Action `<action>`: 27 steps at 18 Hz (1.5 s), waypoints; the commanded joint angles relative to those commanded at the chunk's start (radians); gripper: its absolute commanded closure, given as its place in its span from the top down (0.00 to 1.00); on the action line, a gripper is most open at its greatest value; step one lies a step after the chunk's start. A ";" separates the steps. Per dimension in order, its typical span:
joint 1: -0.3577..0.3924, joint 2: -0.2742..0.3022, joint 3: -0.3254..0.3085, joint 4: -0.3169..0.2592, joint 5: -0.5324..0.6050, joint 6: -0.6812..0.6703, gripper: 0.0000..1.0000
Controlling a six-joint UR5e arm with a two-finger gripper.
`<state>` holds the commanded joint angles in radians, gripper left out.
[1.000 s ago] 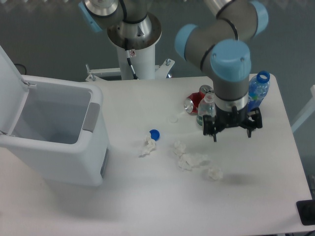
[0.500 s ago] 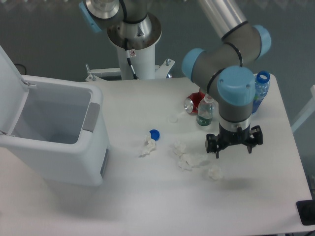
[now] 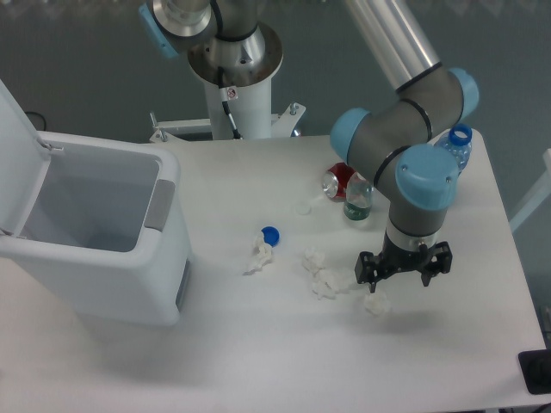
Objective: Pick up the paper ball
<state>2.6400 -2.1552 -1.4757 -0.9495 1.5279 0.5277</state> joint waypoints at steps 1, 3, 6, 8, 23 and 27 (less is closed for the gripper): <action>0.000 -0.003 0.000 0.000 0.000 0.000 1.00; -0.002 -0.011 0.000 0.000 0.002 0.002 1.00; -0.006 -0.032 0.000 0.003 0.005 0.002 1.00; -0.006 -0.038 0.002 0.005 0.005 0.002 1.00; -0.011 -0.077 0.009 0.005 0.012 0.002 1.00; -0.011 -0.075 0.012 0.005 0.026 0.002 0.68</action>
<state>2.6292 -2.2304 -1.4634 -0.9449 1.5539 0.5292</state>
